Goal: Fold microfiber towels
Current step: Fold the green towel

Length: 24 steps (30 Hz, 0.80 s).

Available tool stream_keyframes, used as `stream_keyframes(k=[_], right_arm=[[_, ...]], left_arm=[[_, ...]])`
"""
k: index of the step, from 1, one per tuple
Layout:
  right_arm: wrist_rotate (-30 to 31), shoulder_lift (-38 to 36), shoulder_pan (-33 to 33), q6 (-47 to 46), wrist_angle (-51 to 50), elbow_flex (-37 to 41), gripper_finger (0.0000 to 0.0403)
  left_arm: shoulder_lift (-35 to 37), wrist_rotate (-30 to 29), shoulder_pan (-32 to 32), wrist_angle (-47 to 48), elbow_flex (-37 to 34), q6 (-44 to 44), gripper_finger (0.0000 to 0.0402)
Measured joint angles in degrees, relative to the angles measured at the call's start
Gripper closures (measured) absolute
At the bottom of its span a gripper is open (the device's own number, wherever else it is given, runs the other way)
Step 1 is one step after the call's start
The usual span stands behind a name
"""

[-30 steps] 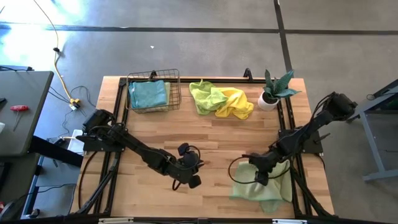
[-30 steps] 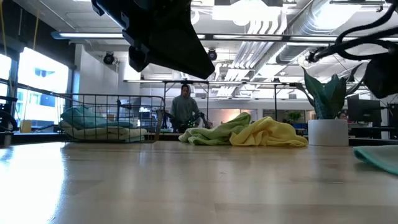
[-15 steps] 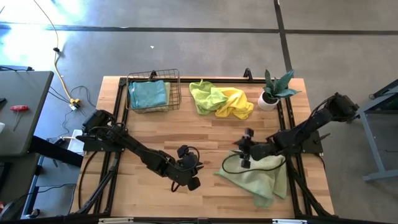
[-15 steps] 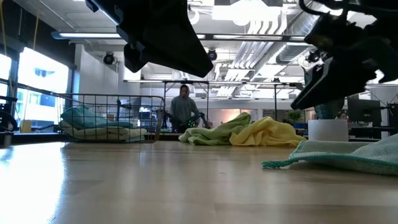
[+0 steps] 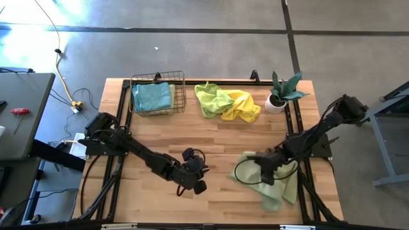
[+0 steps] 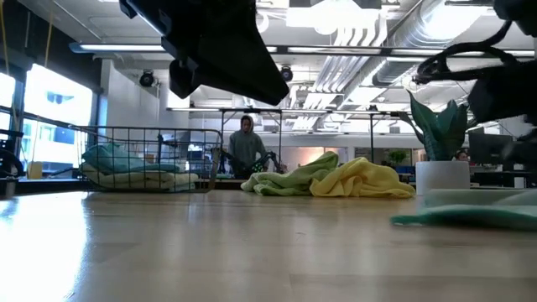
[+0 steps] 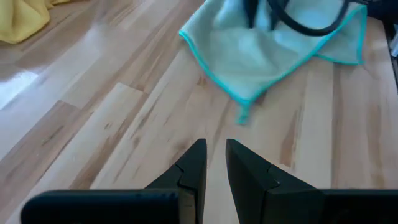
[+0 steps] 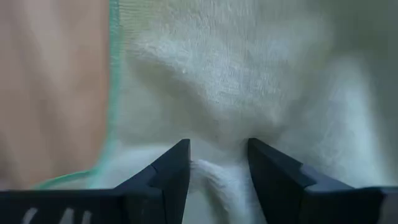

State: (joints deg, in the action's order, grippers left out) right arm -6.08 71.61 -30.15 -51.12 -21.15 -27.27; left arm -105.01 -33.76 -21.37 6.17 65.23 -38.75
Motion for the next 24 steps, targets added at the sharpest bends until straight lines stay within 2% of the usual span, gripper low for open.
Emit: stream_keyframes(k=[3, 5, 9, 11, 13, 16, 21, 24], right_arm=[[11.84, 0.0, -0.03, 4.74, -0.77, 0.0, 0.0249], [17.68, 0.0, 0.56, 8.51, 0.15, 0.0, 0.0249], [26.46, 0.02, 2.67, 17.36, 3.14, 0.0, 0.0249], [28.15, 0.04, 4.33, 20.2, 5.58, 0.0, 0.0249], [26.38, 0.04, 6.0, 21.39, 6.76, 0.0, 0.0249], [17.38, -0.42, 7.68, 19.48, 4.12, 0.0, 0.0249], [3.29, -0.85, 8.39, 6.81, -3.23, 0.0, 0.0249], [-4.54, -0.87, 7.7, 3.1, -6.08, 0.0, 0.0249]], left_arm=[[0.0, -0.11, 0.46, 0.0, 0.0, 0.63, 0.0349], [0.0, -0.09, 0.78, 0.0, 0.0, 0.79, 0.0349], [0.0, -0.07, 1.2, 0.0, 0.0, 0.94, 0.0349], [0.0, -0.04, 1.48, 0.0, 0.0, 0.97, 0.0349], [0.0, 0.03, 1.65, 0.0, 0.0, 0.97, 0.0349], [0.0, 0.07, 1.86, 0.0, 0.0, 0.97, 0.0349], [0.0, 0.09, 1.86, 0.01, 0.0, 2.17, 0.0349], [0.0, 0.09, 2.03, 0.0, 0.0, 3.47, 0.0349]])
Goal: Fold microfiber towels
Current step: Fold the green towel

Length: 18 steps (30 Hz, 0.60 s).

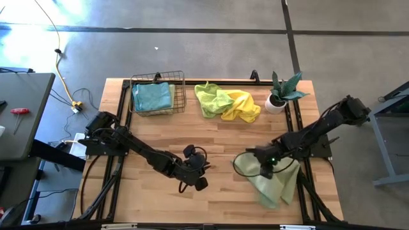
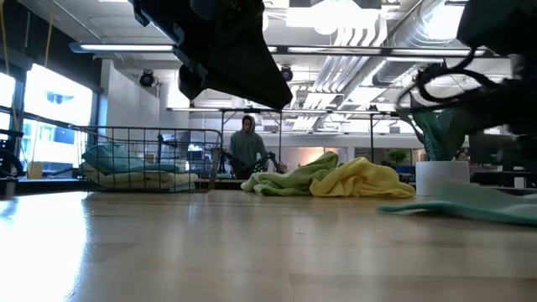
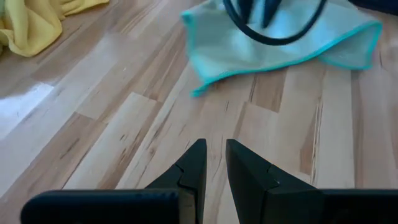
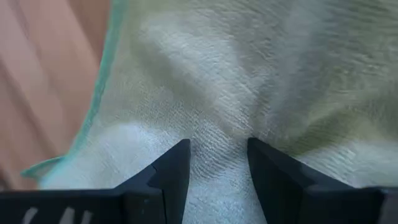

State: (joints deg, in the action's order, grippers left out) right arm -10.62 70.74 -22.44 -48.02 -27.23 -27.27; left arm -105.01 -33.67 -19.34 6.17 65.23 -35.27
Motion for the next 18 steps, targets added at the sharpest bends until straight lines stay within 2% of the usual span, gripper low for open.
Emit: stream_keyframes(k=[4, 7, 11, 16, 18], right_arm=[[-6.32, 0.0, -2.91, -6.5, -5.04, 0.0, 0.0249], [-5.25, -0.03, -5.62, -9.26, -8.72, -0.11, 0.0249], [5.35, 1.07, -7.8, -6.38, -8.48, -0.33, 0.0249], [18.19, 4.2, -7.6, 6.92, 0.05, -0.21, 0.0249], [21.15, 5.96, -7.13, 10.53, 3.76, -0.2, 0.0249]], left_arm=[[0.0, 0.0, 0.48, 0.0, 0.0, 0.07, 0.0349], [0.0, -0.01, 0.63, 0.0, 0.0, 0.05, 0.0349], [0.0, 0.0, 0.63, 0.01, 0.0, 0.89, 0.0349], [0.0, 0.01, 0.62, 0.08, 0.0, 1.41, 0.0349], [0.0, 0.0, 0.62, 0.11, 0.0, 1.43, 0.0349]])
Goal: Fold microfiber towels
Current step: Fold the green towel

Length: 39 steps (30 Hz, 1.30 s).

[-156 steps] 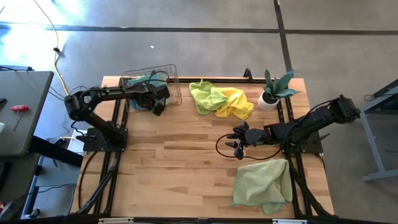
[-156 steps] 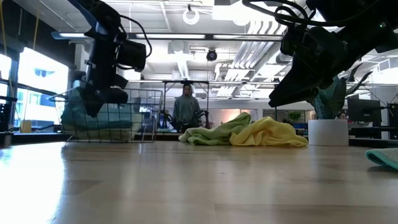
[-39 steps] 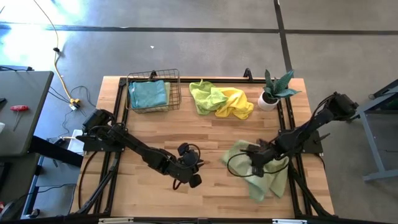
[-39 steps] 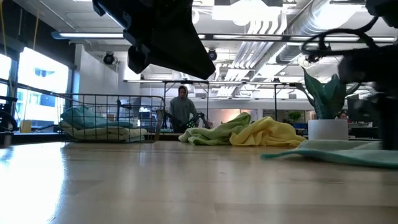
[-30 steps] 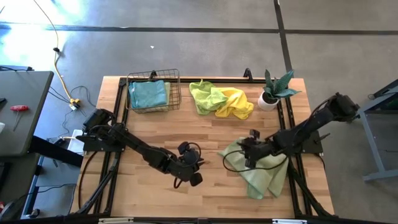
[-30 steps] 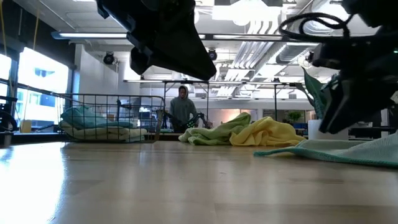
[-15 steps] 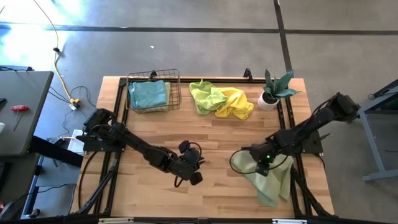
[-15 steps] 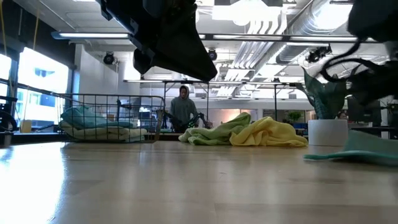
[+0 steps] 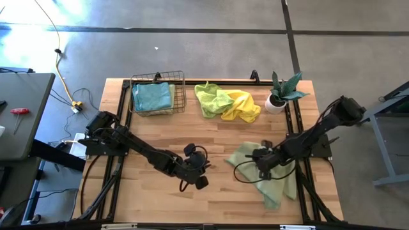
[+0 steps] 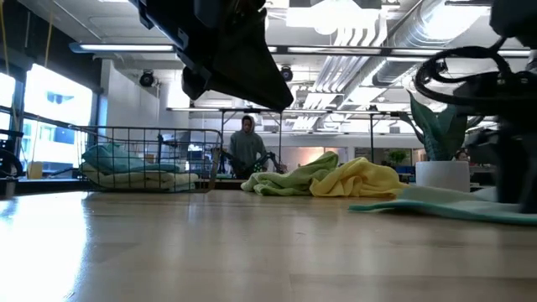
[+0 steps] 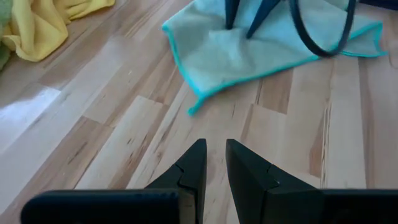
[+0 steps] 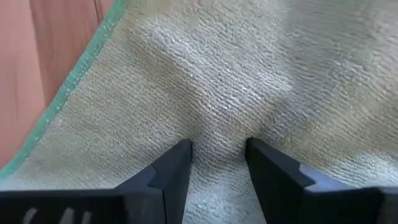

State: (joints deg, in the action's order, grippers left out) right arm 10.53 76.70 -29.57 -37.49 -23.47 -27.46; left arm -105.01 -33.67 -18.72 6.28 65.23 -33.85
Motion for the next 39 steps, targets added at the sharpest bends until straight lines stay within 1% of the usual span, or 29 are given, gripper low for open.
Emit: stream_keyframes(k=[4, 15, 18, 21, 23, 25, 28, 32, 35, 37, 39], right_arm=[[2.01, 3.91, 2.15, 5.68, 9.41, 0.02, 0.0249], [-0.13, 15.29, 9.68, 20.93, 42.38, 0.35, 0.0249], [-0.16, 17.51, 11.02, 21.99, 47.73, 0.37, 0.0249], [-1.51, 17.12, 11.67, 20.99, 48.89, 0.25, 0.0249], [-3.41, 15.11, 11.63, 19.73, 48.16, -0.35, 0.0249], [-5.49, 12.29, 11.19, 19.47, 47.47, -1.36, 0.0249], [-8.3, 7.45, 9.6, 18.87, 43.01, -2.92, 0.0249], [-8.82, 2.48, 6.01, 12.09, 34.76, -4.32, 0.0249], [-8.83, 2.02, 2.44, 5.66, 30.13, -4.42, 0.0249], [-9.26, 2.5, -0.18, 2.35, 28.26, -4.43, 0.0249], [-10.23, 3.01, -2.48, -1.12, 26.16, -4.5, 0.0249]], left_arm=[[0.0, 0.05, -0.04, 0.15, 0.0, 0.0, 0.0349], [0.0, 0.58, -0.04, 0.15, 0.0, 0.12, 0.0349], [0.0, 3.05, -0.04, 0.27, 0.0, 4.41, 0.0349], [0.0, 9.06, -0.08, 0.5, -0.02, 13.19, 0.0349], [0.0, 13.33, -0.09, 1.41, -0.02, 18.82, 0.0349], [0.0, 15.13, -0.09, 2.45, -0.03, 23.32, 0.0349], [-0.3, 15.1, -0.1, 2.76, -0.04, 29.32, 0.0347], [-2.0, 14.94, -0.37, 2.09, 0.02, 38.27, 0.0334], [-4.46, 13.9, -0.44, 0.23, -0.03, 42.09, 0.0318], [-6.28, 12.07, -0.28, -1.73, -0.03, 43.07, 0.0304], [-7.86, 9.02, -0.06, -2.97, -0.04, 43.52, 0.0289]])
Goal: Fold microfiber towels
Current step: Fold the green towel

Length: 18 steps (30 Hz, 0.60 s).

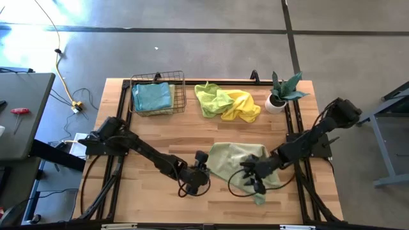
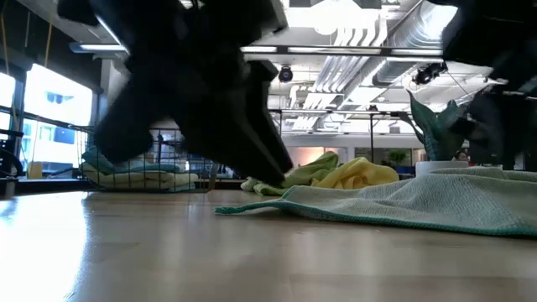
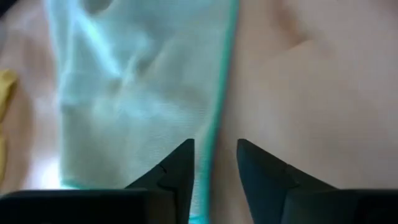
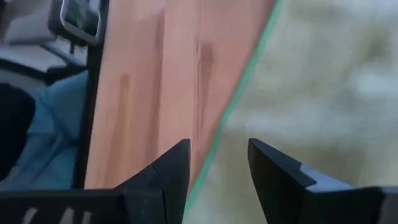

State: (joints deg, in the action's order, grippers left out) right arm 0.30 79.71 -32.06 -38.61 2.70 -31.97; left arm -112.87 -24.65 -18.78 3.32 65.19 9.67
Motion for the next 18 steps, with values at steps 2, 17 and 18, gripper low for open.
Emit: stream_keyframes(k=[2, 17, 18], right_arm=[[-0.32, -0.05, -1.84, -4.67, -1.16, 0.04, 0.0249], [2.76, -0.6, -13.71, -28.37, -4.48, 0.0, 0.0249], [3.03, -0.6, -14.28, -29.08, -5.15, 0.0, 0.0249]], left_arm=[[-1.19, -2.45, 0.06, -0.71, 0.0, 0.01, 0.0274], [-4.7, -6.18, 3.12, -0.57, 0.21, 1.33, 0.0243], [-4.73, -7.03, 3.36, -0.59, 0.19, 0.94, 0.0245]])
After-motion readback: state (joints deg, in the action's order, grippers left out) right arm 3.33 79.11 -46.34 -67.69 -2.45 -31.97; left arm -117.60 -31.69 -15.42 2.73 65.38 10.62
